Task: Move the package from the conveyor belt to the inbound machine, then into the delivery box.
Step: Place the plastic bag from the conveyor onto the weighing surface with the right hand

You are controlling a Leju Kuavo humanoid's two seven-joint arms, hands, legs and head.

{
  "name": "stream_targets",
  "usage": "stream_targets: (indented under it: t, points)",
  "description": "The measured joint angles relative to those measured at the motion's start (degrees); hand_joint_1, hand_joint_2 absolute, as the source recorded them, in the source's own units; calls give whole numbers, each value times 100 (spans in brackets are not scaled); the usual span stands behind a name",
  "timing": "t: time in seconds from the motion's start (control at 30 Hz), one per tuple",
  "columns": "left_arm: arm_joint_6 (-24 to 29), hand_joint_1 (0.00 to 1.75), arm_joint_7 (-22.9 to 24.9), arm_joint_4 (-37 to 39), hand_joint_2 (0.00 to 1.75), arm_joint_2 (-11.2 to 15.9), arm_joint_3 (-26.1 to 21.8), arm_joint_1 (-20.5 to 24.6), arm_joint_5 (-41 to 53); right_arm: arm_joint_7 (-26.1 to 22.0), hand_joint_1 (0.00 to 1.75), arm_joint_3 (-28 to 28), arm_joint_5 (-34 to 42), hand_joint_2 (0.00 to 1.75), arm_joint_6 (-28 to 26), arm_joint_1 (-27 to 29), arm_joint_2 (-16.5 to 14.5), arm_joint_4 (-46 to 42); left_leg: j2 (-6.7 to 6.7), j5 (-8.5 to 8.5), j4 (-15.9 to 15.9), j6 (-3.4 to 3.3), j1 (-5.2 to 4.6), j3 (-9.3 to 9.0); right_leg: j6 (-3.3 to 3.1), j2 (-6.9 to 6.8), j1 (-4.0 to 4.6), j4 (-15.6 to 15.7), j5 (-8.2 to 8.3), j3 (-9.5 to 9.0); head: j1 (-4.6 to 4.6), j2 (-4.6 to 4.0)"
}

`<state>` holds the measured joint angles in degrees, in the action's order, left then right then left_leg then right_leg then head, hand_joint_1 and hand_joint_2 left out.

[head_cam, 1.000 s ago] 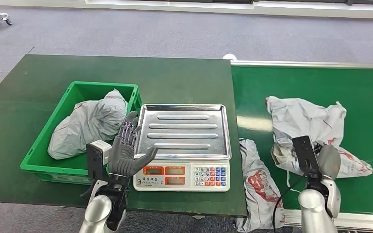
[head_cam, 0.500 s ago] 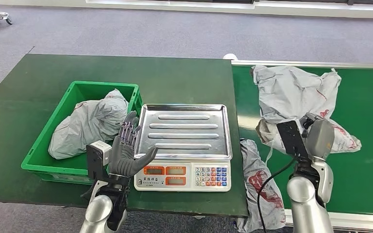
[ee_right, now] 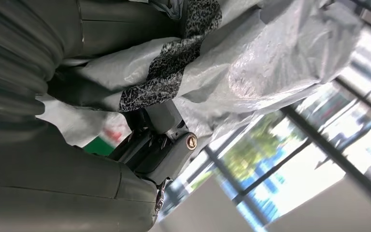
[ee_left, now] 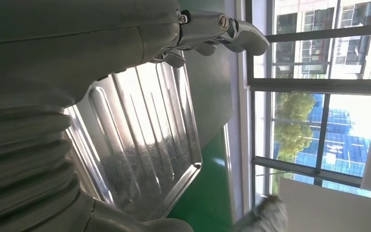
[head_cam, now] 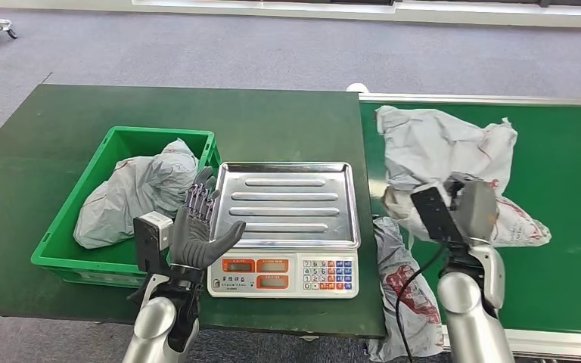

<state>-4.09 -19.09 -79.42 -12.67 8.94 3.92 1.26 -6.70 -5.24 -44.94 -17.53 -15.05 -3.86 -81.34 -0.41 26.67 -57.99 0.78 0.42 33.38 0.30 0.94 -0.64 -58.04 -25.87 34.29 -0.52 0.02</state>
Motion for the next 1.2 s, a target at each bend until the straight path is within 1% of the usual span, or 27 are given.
stream_targets:
  t: [0.13,0.27,0.33,0.43,0.53,0.73,0.87,0.9,1.2]
  points:
    - [112,0,-11,51,175,3,-2,116,-2,-2,175,-958,118,175,283,-279,-188,410,-1,-10,4,14,6,3,-6,1,8,-2,3,4,1,0]
    - [174,0,-17,49,175,25,-8,129,-3,-33,175,-1927,464,175,314,-628,-445,922,-4,-15,8,22,11,5,-13,0,14,-4,6,11,0,0]
    - [184,0,-20,43,175,37,-12,129,-4,-15,175,-2261,555,175,311,-762,-546,1077,-8,-15,8,22,12,7,-15,-3,15,-4,6,13,0,0]
    - [186,0,-40,66,175,53,-17,141,-30,64,175,-2615,660,175,317,-944,-635,1216,-12,-16,8,23,12,8,-15,-4,14,-4,6,15,0,0]
    - [186,0,-78,124,175,62,-17,183,-79,137,175,-2883,798,175,319,-1063,-647,1299,-12,-15,8,22,12,8,-15,-4,10,-3,6,15,1,0]
    - [186,0,-100,193,175,72,-17,220,-119,138,174,-3096,895,175,304,-1132,-638,1405,-12,-15,7,22,10,8,-15,-4,7,-3,6,15,0,0]
    - [186,0,-103,204,175,76,-17,221,-119,73,2,-3164,1012,175,296,-1177,-636,1491,-12,-15,7,22,10,9,-15,-4,9,-3,6,15,0,0]
    - [186,0,-107,205,175,77,-17,220,-119,50,0,-3171,1067,175,287,-1198,-636,1519,-12,-15,7,22,10,9,-15,-4,10,-3,6,16,0,0]
    - [224,0,-129,233,175,113,-17,213,-82,-83,0,-3155,1585,175,249,-1293,-600,1587,-11,-15,7,22,11,9,-15,-4,12,-3,6,16,0,0]
